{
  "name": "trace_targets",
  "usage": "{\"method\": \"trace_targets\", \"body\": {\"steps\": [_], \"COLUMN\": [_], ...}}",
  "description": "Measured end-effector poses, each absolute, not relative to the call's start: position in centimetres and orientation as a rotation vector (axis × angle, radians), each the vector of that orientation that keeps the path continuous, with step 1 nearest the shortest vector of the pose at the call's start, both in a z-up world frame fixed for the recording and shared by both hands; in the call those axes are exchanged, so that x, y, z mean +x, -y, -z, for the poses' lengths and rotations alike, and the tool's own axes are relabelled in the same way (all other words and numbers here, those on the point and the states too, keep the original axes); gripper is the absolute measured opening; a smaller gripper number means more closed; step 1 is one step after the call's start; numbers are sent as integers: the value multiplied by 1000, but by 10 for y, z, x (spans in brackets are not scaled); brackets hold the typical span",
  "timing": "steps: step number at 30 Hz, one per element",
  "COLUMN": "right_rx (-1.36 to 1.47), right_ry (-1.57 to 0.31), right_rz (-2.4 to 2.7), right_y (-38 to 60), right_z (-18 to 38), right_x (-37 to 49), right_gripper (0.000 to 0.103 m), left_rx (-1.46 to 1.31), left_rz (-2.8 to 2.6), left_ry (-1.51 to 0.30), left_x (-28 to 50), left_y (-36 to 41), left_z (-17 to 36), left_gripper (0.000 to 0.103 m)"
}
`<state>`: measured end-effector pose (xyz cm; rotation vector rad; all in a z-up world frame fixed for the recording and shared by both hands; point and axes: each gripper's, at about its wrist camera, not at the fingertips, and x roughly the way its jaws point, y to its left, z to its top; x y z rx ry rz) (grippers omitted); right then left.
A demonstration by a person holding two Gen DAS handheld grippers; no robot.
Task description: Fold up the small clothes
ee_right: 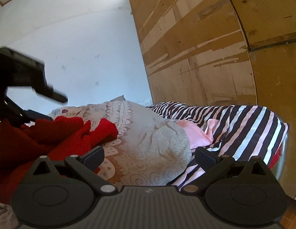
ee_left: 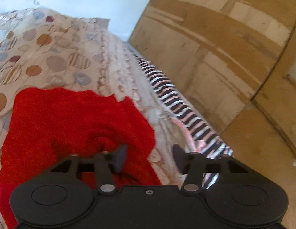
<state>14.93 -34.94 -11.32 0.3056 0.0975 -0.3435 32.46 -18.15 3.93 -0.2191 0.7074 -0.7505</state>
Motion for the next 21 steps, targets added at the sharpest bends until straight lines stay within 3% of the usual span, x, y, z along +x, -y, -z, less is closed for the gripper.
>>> {"method": "trace_targets", "body": {"steps": [3, 6, 13, 21], "right_rx": [293, 289, 307, 346], "right_ry": [-108, -131, -146, -177], "right_rz": [342, 342, 268, -64], "right_y": [348, 346, 356, 382], "right_z": [113, 113, 105, 58], "right_x": [151, 153, 152, 191], "right_gripper": [103, 103, 103, 103], "left_rx": [-229, -222, -48, 70], "left_rz": [788, 782, 638, 575], "left_ry": [-668, -594, -428, -410], "left_x": [313, 295, 256, 242], "left_y": [174, 160, 122, 94], "left_z": [-50, -60, -58, -25], "left_gripper": [87, 101, 102, 102]}}
